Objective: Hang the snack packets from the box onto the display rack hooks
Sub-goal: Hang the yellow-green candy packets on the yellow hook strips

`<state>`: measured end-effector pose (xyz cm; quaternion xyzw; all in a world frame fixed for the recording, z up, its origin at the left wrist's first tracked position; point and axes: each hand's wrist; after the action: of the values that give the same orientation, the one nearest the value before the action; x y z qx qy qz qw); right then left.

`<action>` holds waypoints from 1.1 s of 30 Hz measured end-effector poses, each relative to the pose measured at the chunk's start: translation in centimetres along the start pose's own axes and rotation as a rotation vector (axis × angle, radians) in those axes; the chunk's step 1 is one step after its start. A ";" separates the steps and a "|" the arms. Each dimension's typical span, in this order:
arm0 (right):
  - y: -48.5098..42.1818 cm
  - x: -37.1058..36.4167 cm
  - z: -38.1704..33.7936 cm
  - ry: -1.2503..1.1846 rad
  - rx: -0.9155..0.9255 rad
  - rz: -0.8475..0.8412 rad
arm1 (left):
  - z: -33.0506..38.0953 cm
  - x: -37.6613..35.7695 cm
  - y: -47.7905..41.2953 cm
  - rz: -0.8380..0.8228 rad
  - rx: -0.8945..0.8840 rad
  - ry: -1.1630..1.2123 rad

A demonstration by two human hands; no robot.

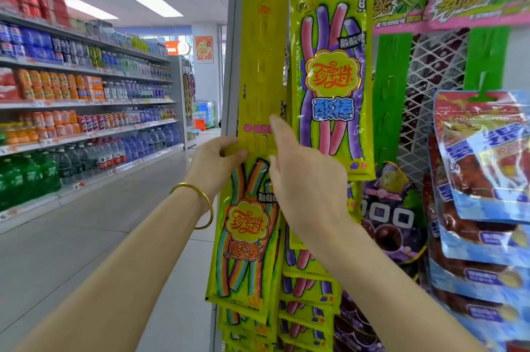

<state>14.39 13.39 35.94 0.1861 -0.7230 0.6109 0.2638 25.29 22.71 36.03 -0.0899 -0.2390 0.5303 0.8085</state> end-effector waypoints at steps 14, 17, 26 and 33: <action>4.6 -0.8 2.5 -0.514 -0.003 -0.154 | 1.0 -1.1 1.5 0.149 -0.013 -0.353; 6.9 -1.1 3.3 -0.572 0.051 -0.154 | 0.6 -1.3 2.6 0.176 -0.029 -0.311; 23.9 -9.8 9.1 -0.696 -0.212 -0.749 | -12.7 -7.9 17.7 0.054 0.044 -0.281; 41.3 -21.6 11.3 -0.739 -0.714 -1.521 | -23.4 -12.7 25.4 -0.682 0.419 -0.469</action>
<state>5.37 8.80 -10.89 0.7027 -0.5899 -0.0851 0.3885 11.72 24.50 1.85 0.2813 -0.3191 0.2771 0.8616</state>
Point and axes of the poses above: each hand's wrist, its own y-axis away from the middle knuckle, its own x-axis out of the back of the hand, z = x × y, and after that the axes turned 9 degrees about -z, right-handed
